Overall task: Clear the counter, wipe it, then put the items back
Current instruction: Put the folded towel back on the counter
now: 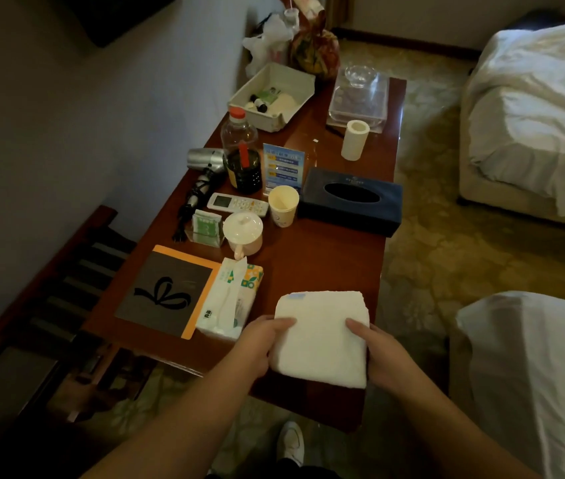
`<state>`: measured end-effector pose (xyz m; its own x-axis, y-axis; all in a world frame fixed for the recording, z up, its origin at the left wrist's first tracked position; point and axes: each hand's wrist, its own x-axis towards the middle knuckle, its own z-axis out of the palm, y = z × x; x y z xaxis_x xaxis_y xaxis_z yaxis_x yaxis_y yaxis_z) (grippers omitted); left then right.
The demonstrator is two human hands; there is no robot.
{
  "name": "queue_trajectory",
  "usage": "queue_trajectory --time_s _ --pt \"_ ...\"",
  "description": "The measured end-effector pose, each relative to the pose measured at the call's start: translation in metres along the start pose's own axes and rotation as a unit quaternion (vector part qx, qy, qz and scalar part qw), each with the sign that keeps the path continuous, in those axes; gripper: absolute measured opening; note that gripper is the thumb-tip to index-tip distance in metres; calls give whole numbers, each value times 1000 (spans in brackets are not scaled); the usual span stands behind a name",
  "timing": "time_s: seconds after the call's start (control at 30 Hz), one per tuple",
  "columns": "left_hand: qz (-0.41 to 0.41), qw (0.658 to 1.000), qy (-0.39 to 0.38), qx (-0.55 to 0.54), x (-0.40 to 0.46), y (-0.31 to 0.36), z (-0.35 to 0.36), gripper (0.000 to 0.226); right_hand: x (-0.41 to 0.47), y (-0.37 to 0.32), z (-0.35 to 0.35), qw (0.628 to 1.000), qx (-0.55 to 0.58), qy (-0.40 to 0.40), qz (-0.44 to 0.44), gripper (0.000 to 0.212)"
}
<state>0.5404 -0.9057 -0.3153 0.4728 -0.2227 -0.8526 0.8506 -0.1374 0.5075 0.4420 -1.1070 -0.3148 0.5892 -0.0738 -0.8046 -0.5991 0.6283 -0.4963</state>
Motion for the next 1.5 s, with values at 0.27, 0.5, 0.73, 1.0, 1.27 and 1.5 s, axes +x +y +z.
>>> queue_trajectory --time_s 0.27,0.5,0.73,1.0,1.27,1.5 --pt "66 985 -66 -143 -78 -7 -40 57 -53 -17 41 989 -86 -106 -50 52" --pt "150 964 -89 -202 -137 -26 -97 70 -108 -25 131 935 -272 -173 -148 64" --pt "234 937 -14 -258 -206 -85 -173 69 -143 21 225 877 -347 -306 -128 56" --pt "303 877 50 -369 -298 -211 -260 87 -203 152 306 819 -376 -430 -44 66" --pt "380 812 139 -422 -408 -340 -324 98 -284 293 364 736 -421 -530 24 55" --pt "423 740 204 -482 -487 -441 -353 94 -340 404 402 658 -480 -577 65 45"
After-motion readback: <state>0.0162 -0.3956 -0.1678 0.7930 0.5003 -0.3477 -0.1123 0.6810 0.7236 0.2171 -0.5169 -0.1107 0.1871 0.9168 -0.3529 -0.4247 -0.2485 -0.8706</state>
